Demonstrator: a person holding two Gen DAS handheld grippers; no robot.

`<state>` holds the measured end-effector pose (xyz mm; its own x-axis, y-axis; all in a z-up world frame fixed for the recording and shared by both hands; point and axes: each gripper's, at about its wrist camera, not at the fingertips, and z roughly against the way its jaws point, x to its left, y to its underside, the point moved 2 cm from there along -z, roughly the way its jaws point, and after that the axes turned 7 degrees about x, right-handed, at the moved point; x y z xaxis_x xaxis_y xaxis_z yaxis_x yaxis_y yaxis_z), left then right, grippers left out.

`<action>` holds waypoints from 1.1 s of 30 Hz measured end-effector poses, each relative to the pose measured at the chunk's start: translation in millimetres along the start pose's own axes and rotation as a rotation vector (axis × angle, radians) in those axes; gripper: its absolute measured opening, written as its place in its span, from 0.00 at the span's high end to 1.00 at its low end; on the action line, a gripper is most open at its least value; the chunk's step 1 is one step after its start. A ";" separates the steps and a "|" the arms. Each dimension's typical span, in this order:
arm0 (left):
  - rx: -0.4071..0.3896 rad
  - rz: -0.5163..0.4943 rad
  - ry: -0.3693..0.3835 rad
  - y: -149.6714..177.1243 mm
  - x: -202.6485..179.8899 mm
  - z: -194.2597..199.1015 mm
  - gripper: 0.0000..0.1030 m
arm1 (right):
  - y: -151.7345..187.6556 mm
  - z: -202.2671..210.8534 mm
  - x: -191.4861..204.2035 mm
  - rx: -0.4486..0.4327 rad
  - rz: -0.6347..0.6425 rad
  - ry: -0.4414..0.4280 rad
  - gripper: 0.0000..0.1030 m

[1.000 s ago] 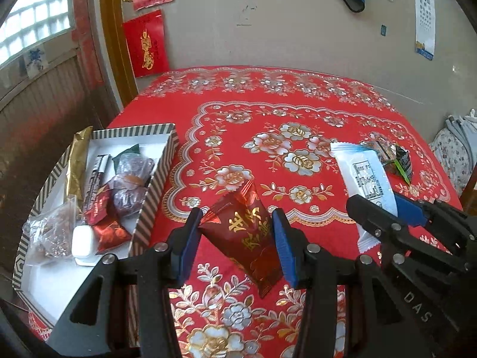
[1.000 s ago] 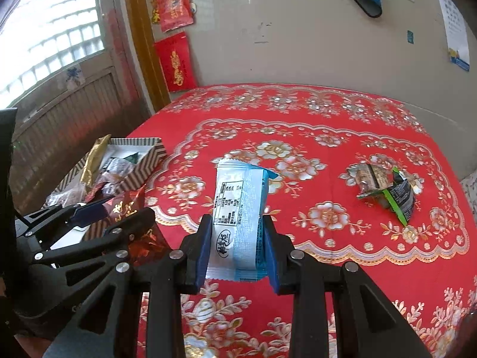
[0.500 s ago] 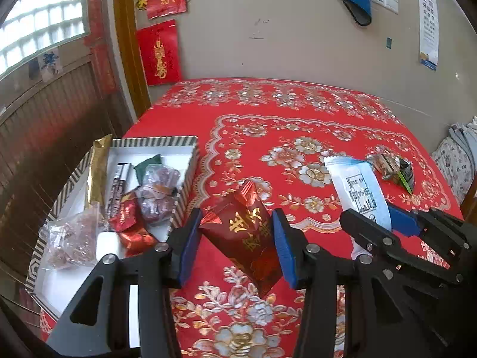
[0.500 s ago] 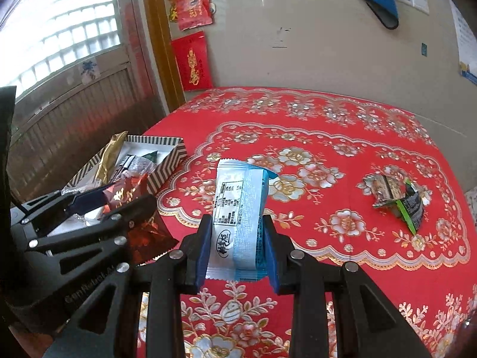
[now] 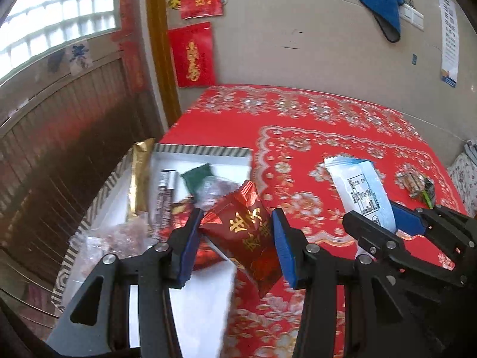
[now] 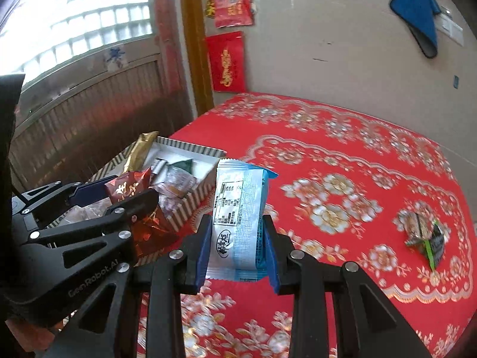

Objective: Organize snacks
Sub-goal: 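Carry the red packet and blue-white snack over the white box with both tools, then open both tools to drop the red packet and blue-white snack into the box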

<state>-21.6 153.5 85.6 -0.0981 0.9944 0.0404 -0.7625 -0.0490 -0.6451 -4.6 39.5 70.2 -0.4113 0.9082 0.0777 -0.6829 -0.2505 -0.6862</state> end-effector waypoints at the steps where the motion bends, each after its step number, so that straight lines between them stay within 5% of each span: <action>1: 0.002 0.006 -0.004 -1.0 5.7 -0.5 0.53 | -2.1 -1.4 4.2 0.001 0.008 -0.004 0.69; 22: 0.126 0.127 -0.098 -3.7 115.7 -51.7 0.54 | -24.8 -61.4 88.9 0.098 0.124 -0.122 0.69; 33: 0.155 0.146 -0.117 -2.7 134.1 -69.3 0.54 | -20.8 -87.5 104.7 0.155 0.145 -0.130 0.69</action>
<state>11.6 293.5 39.9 -0.2807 0.9585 0.0495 -0.8230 -0.2139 -0.5263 19.3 169.1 29.3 -0.5792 0.8107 0.0853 -0.6912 -0.4329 -0.5786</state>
